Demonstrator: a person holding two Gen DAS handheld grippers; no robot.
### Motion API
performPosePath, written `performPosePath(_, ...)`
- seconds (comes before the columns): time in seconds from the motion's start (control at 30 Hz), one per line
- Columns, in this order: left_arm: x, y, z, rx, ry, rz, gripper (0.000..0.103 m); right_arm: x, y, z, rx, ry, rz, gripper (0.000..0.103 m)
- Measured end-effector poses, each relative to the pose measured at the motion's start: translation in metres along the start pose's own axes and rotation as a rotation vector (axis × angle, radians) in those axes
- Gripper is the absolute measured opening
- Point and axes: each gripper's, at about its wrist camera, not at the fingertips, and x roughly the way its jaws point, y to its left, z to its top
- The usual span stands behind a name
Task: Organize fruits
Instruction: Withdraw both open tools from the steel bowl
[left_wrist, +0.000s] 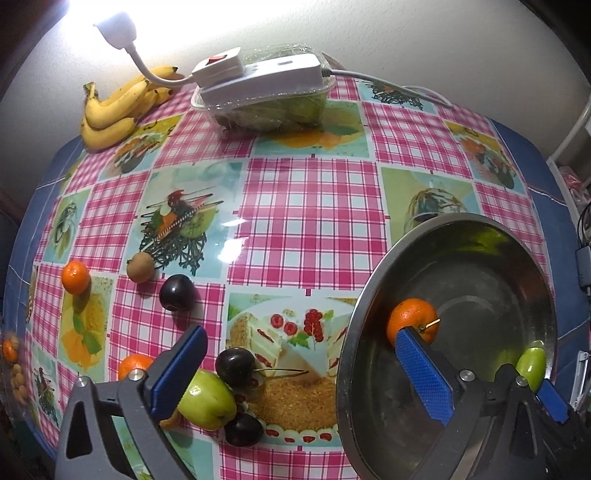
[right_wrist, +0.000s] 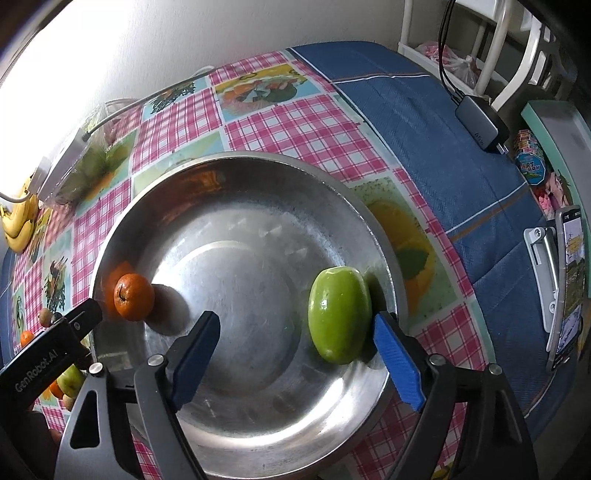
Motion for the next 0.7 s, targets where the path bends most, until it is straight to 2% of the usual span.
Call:
performPosePath(0.23,-0.002,0.002,0.000,-0.006,-0.010,0.004,0.103,-0.003,0.001,0.001,-0.008,-0.009,-0.007,0.086)
performPosePath(0.33,-0.005,0.004,0.001,-0.009,-0.023,0.004,0.103,-0.009,0.001,0.001,0.000,-0.028,0.020,0.101)
performPosePath(0.7,-0.021,0.017,-0.001,-0.018,-0.067,0.001,0.103,-0.030,0.005,-0.001,-0.019,-0.063,-0.004,0.102)
